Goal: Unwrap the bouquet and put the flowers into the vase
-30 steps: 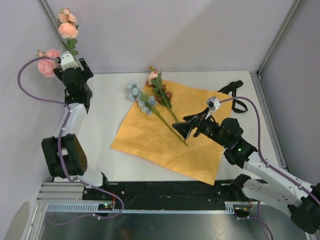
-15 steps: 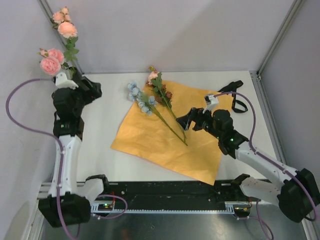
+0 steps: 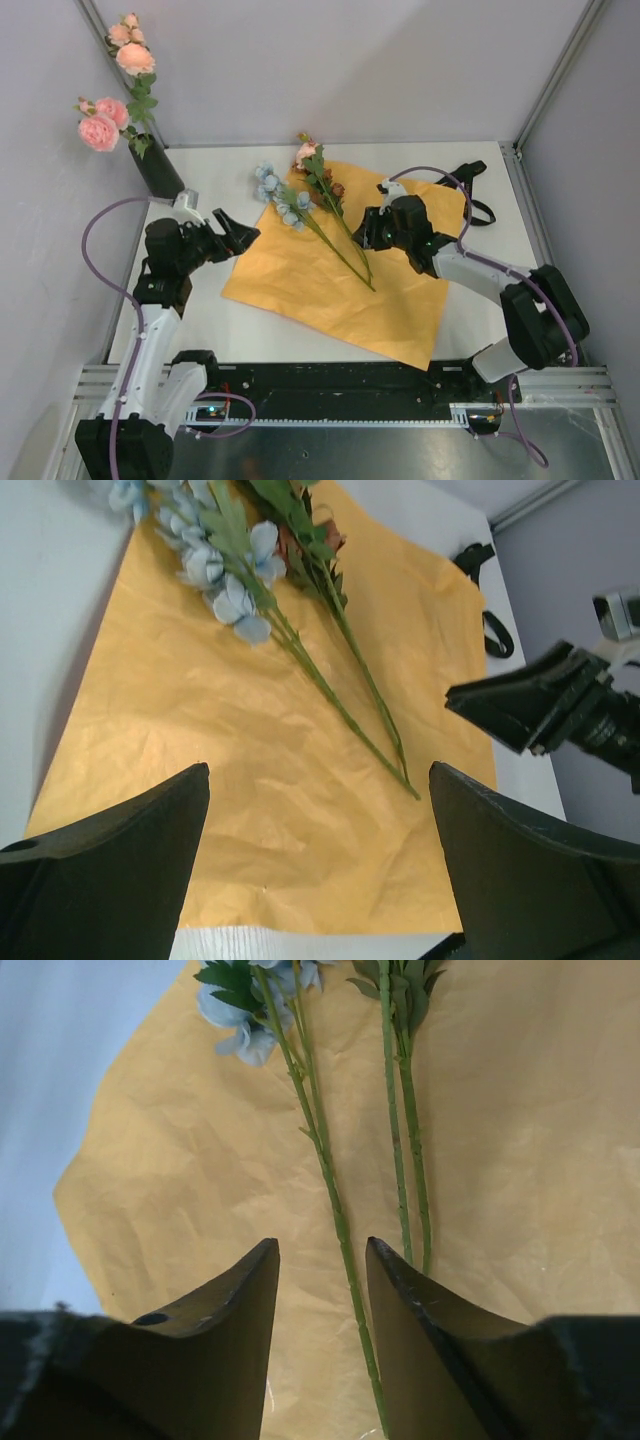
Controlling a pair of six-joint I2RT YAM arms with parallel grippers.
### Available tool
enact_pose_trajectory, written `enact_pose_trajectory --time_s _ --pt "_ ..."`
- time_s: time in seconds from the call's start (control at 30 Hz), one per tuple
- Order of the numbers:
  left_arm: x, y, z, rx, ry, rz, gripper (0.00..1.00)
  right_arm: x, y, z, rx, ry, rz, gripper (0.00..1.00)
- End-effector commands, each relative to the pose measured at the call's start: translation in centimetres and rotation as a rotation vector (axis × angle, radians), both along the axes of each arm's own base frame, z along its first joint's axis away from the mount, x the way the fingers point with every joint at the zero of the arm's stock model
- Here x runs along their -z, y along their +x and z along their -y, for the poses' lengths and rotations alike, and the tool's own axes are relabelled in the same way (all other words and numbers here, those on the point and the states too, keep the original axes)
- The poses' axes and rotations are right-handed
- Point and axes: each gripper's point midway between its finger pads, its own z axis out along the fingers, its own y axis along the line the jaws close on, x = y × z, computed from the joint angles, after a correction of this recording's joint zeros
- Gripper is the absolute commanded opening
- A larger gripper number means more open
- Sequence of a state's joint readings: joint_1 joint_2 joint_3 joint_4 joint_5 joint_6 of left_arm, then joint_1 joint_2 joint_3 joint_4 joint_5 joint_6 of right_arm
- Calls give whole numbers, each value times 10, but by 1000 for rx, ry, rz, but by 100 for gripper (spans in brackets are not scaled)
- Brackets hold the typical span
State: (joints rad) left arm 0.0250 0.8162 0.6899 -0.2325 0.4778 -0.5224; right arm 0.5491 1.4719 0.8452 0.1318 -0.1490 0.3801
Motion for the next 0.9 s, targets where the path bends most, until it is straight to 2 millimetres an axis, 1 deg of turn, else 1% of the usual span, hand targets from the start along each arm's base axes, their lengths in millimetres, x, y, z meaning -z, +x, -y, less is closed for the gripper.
enact_pose_trajectory --time_s 0.0,0.17,0.4,0.53,0.77,0.87 --pt "8 -16 12 76 -1 8 95 -4 15 -14 -45 -8 20 43" --pt "4 -20 11 70 11 38 95 19 21 -25 -88 -53 -6 37" --pt "1 -22 8 62 27 44 95 59 17 -38 -156 -188 -59 36" --pt "-1 -23 7 54 32 53 95 76 11 -36 -175 -274 -84 36" --pt "-1 -23 7 51 29 51 95 94 -1 -32 -210 -400 -108 38" --pt "-1 -23 7 52 29 50 95 99 -5 -28 -219 -444 -114 38"
